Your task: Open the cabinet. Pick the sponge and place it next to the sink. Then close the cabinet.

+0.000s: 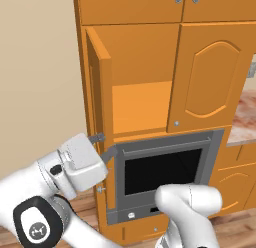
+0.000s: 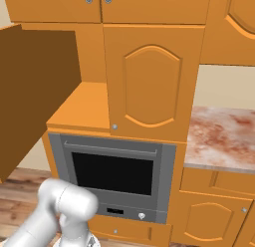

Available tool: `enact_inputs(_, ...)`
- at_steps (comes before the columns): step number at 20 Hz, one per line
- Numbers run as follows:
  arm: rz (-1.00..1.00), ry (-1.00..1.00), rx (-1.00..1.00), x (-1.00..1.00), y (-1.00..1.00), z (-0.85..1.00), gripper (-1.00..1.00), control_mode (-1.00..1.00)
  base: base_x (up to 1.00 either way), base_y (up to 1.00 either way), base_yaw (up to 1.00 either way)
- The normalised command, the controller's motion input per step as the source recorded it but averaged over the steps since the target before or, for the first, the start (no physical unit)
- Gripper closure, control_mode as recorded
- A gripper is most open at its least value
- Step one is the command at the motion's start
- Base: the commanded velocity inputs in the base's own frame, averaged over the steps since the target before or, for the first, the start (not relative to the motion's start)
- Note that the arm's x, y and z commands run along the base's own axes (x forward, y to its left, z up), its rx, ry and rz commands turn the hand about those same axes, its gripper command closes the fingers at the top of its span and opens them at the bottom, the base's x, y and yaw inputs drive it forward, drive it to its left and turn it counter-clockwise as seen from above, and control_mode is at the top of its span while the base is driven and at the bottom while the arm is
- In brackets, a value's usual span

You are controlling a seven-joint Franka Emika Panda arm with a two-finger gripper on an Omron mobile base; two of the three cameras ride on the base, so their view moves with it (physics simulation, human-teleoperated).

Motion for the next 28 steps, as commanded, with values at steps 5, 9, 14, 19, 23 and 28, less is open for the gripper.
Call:
enact_inputs(5, -0.06, -0.02, 0.00, 0.22, 0.56, -0.21, -1.00, -1.00, 0.00, 0.00, 0.00)
enact_inputs(9, -0.01, -0.01, 0.00, 0.25, 0.43, -0.34, -1.00, -1.00, 0.00, 0.00, 0.00)
enact_inputs(14, 0.00, 0.00, 0.00, 0.46, 0.35, -0.35, -1.00, -1.00, 0.00, 0.00, 0.00)
enact_inputs(19, 0.00, 0.00, 0.00, 0.64, 0.21, -0.37, -1.00, -1.00, 0.00, 0.00, 0.00)
enact_inputs(23, 0.00, 0.00, 0.00, 0.50, 0.00, -0.21, -1.00, -1.00, 0.00, 0.00, 0.00)
enact_inputs(28, 0.00, 0.00, 0.00, 0.49, 0.00, -0.20, -1.00, -1.00, 0.00, 0.00, 0.00)
